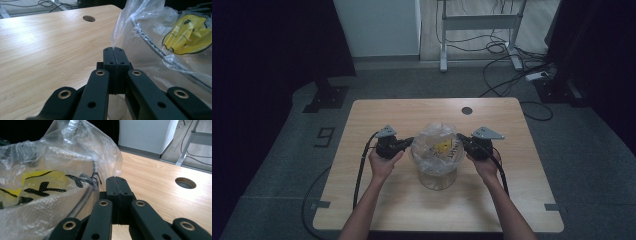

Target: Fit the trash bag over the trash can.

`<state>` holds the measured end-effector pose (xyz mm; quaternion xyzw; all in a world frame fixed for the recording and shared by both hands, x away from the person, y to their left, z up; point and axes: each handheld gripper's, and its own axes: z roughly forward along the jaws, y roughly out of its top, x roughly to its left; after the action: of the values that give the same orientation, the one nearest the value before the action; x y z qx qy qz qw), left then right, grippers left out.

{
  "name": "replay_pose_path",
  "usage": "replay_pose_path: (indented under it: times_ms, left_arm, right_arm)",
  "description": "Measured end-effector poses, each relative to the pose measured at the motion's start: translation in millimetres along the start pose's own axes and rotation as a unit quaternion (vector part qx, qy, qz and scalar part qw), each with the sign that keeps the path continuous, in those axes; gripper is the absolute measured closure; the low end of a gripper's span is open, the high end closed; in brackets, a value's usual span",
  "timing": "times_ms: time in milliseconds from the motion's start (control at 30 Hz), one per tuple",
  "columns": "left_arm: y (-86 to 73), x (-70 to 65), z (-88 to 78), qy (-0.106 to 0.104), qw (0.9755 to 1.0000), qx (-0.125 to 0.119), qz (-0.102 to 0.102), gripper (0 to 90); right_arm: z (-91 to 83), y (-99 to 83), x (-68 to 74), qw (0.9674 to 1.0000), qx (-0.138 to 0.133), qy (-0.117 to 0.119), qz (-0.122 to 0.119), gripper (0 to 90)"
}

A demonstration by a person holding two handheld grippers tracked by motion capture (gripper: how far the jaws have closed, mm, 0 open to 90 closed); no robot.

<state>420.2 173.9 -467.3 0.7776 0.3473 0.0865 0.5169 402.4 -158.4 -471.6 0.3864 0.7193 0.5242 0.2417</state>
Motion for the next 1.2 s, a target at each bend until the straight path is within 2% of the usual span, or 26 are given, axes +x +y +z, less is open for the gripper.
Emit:
replay_pose_path:
  times_ms: [300, 467, 667, 767, 867, 1067, 1133, 1200]
  left_arm:
    - [-2.8, 0.0, 3.3, 0.0, 1.0, 0.007, -0.002, 90.0]
    - [-3.8, 0.3, 1.9, 0.001, 1.0, 0.008, 0.0, 89.9]
    - [-8.0, 2.5, -2.0, 0.002, 0.9999, 0.011, -0.004, 89.9]
    - [-9.0, 2.0, -3.5, 0.004, 0.9999, 0.01, -0.002, 89.9]
    - [-9.3, 1.7, -3.5, 0.002, 0.9999, 0.01, -0.001, 89.8]
    - [-9.5, 1.1, -3.8, 0.001, 0.9999, 0.01, 0.0, 89.7]
    - [-9.2, 1.0, -4.0, 0.002, 1.0, 0.009, 0.0, 89.4]
    - [-8.8, 0.9, -5.0, 0.001, 1.0, 0.005, 0.001, 88.5]
  right_arm:
    - [2.0, -5.2, -1.8, 0.9999, 0.014, 0.007, 0.007, 89.6]
    - [0.8, -7.2, -0.2, 0.9999, 0.013, 0.0, 0.004, 89.6]
    - [-2.3, -11.3, -0.9, 0.9996, 0.028, -0.008, 0.001, 89.5]
    - [-6.7, -16.8, -3.3, 0.9996, 0.021, -0.004, 0.018, 87.8]
    - [-10.0, -18.1, -2.2, 0.9996, 0.02, -0.011, 0.015, 86.0]
    - [-12.8, -24.1, -6.4, 0.9996, 0.019, -0.002, 0.022, 86.6]
    - [-13.7, -25.5, -6.8, 0.9996, 0.017, -0.001, 0.024, 83.4]
    - [-17.4, -24.4, -7.1, 0.9995, 0.01, -0.01, 0.03, 76.0]
